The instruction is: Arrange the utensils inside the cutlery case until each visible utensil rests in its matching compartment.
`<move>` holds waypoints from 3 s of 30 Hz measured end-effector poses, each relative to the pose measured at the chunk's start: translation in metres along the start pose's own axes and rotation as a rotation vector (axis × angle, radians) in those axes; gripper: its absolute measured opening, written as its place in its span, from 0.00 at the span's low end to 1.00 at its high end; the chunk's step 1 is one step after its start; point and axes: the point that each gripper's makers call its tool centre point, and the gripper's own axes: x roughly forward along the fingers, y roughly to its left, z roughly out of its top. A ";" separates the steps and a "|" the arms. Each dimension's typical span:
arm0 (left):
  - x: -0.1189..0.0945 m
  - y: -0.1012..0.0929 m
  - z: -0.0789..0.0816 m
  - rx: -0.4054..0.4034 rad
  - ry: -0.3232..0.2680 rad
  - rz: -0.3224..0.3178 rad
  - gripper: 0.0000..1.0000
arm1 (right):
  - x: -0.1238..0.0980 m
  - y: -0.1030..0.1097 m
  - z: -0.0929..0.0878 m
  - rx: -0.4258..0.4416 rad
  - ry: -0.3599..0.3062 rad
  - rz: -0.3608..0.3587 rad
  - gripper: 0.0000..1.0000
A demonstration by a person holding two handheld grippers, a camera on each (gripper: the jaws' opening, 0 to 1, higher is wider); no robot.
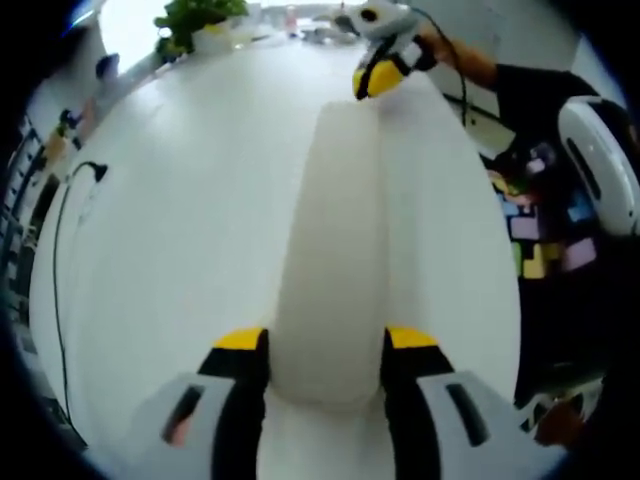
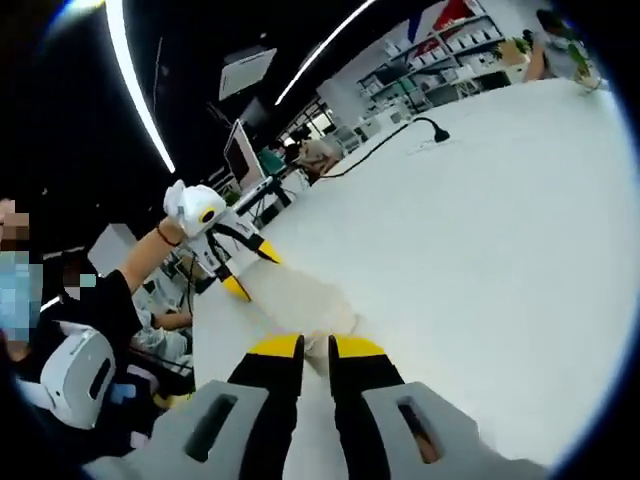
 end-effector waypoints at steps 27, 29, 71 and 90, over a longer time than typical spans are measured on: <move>-0.001 -0.001 -0.002 0.014 0.021 0.006 0.47 | 0.069 0.020 0.015 -0.709 0.475 0.001 0.44; -0.001 -0.001 -0.002 0.015 0.022 0.007 0.47 | 0.075 0.022 0.012 -0.702 0.494 0.022 0.43; 0.000 -0.001 -0.002 0.020 0.069 0.005 0.44 | 0.077 0.026 0.002 -0.731 0.592 0.083 0.40; 0.000 -0.001 -0.003 0.017 0.095 0.006 0.44 | 0.016 0.003 0.012 -0.764 0.617 -0.046 0.28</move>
